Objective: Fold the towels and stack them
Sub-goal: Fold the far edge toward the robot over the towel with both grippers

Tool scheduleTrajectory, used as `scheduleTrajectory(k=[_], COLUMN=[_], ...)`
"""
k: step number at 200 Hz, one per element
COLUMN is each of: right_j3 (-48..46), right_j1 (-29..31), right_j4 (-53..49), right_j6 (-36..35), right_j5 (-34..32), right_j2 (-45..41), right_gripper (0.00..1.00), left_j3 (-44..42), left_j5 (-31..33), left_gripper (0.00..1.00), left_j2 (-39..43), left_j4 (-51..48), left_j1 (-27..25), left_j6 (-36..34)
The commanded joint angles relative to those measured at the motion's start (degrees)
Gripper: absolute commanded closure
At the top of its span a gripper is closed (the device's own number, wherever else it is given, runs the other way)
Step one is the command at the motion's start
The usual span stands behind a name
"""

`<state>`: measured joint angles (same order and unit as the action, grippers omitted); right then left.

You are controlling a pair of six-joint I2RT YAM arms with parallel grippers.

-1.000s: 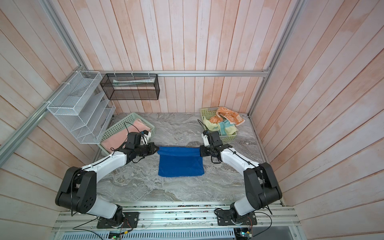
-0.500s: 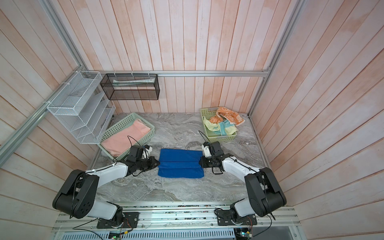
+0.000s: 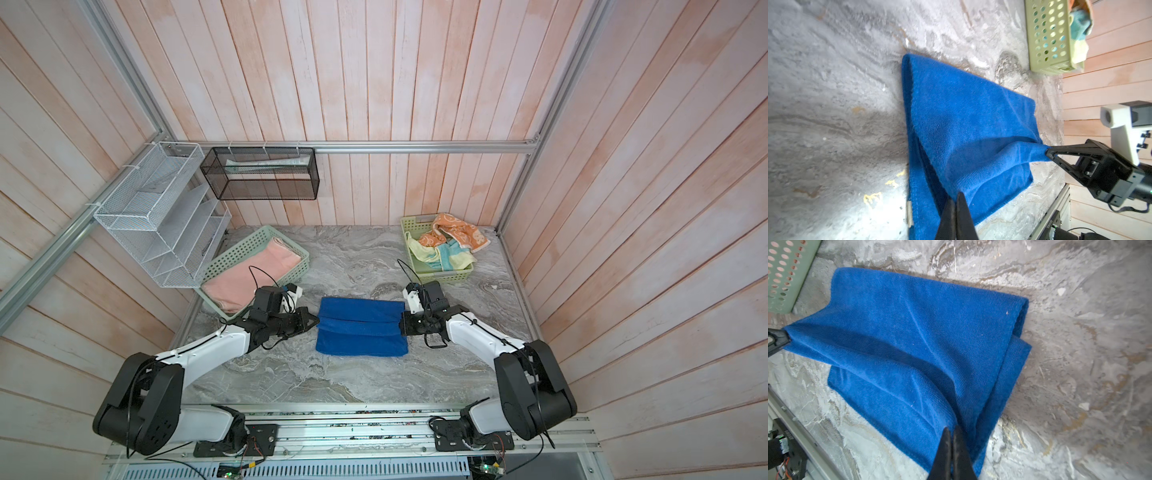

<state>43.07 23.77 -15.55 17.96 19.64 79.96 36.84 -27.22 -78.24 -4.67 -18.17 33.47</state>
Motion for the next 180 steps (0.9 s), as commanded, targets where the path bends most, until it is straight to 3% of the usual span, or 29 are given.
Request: scheduleTrajectory(k=[1,31,59,64,80,99,132,180], right_j3=[2.55,-0.47,-7.89,-8.74,-10.1,-9.72,-9.05,-7.67], right_j1=[0.32,0.31,0.46,0.4,0.57,0.58,0.58,1.51], right_j4=[-5.33,-6.9,-3.12,-3.04,-4.18,-6.99,-8.58,-6.06], right_j6=[-0.56,0.99,5.04,5.6,7.51,8.4,9.25,9.3], right_j5=[0.16,0.81,5.97,6.24,5.64,4.72,0.13,3.13], right_j2=[-3.4,-6.38,-8.22,-8.41,-9.54,-12.47,-16.64,-9.87], right_gripper=[1.0,1.0,1.0,0.99,0.77,0.69,0.67,0.65], left_j3=[1.6,-2.22,-7.31,-8.28,-10.25,-10.84,-10.45,-8.55], left_j5=[-0.46,-0.81,-0.38,-0.33,0.38,1.55,2.42,-2.94], left_gripper=[1.0,1.0,1.0,0.94,0.71,0.7,0.69,0.57], left_j2=[2.84,6.18,8.91,9.21,10.15,11.55,12.23,6.28], left_j4=[-3.74,-4.96,-4.16,-4.0,-4.76,-6.92,-7.26,-3.63], left_j1=[0.05,-0.11,-0.1,-0.06,-0.07,0.04,0.6,0.6], left_j6=[-1.57,-0.08,2.19,2.77,3.95,3.86,3.61,3.09])
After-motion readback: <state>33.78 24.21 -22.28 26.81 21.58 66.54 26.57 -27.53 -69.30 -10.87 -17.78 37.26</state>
